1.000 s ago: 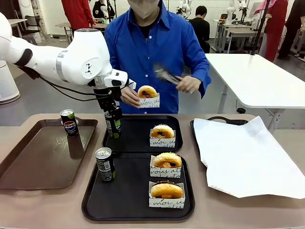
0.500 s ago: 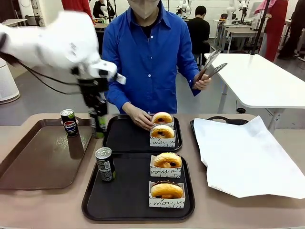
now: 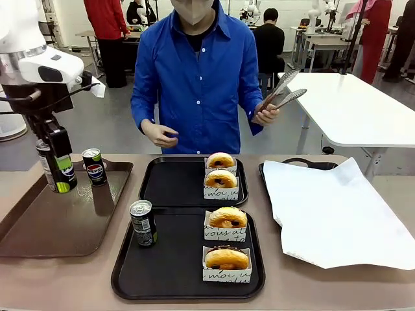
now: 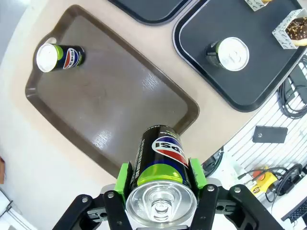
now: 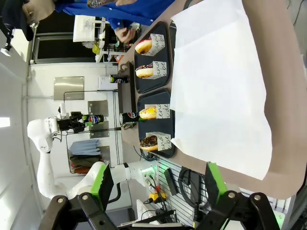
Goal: Set up donuts and drinks on trays.
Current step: Pick up one Pepsi coke from the Handle tray and place it on the Flat Tray without a Pepsi coke.
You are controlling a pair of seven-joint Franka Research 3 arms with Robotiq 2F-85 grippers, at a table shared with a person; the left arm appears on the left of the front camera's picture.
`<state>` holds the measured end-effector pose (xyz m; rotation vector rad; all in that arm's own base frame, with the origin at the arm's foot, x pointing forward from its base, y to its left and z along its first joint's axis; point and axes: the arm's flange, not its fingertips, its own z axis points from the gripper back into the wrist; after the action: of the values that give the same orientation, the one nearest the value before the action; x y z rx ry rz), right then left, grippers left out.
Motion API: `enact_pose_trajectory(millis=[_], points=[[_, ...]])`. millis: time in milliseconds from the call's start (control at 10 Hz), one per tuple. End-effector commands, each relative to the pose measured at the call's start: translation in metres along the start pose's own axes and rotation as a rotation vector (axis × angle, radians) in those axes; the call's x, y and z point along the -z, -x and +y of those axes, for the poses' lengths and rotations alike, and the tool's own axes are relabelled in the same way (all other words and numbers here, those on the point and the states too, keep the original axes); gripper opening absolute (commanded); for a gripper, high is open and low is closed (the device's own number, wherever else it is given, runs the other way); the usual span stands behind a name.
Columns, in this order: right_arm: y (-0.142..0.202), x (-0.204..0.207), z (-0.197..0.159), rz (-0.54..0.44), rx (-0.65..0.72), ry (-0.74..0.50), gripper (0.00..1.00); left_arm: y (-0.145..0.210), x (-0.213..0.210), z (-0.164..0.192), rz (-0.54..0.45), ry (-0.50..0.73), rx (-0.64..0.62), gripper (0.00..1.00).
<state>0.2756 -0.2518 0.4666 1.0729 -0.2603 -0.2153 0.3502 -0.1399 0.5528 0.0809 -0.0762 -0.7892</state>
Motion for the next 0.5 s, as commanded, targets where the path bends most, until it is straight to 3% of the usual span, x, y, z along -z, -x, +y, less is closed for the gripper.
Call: enact_pose_trajectory(millis=[0,200,400], points=[[0.001,-0.001,0.0,0.001,-0.002,-0.007,1.0,-0.019,0.002,0.009,-0.03,-0.013,0.023,0.58],[0.001,-0.001,0.0,0.001,-0.002,-0.007,1.0,-0.044,0.004,0.012,-0.061,-0.027,0.008,0.58],[0.001,-0.001,0.0,0.001,-0.002,-0.007,1.0,-0.11,0.019,0.021,-0.054,-0.078,0.006,0.58]])
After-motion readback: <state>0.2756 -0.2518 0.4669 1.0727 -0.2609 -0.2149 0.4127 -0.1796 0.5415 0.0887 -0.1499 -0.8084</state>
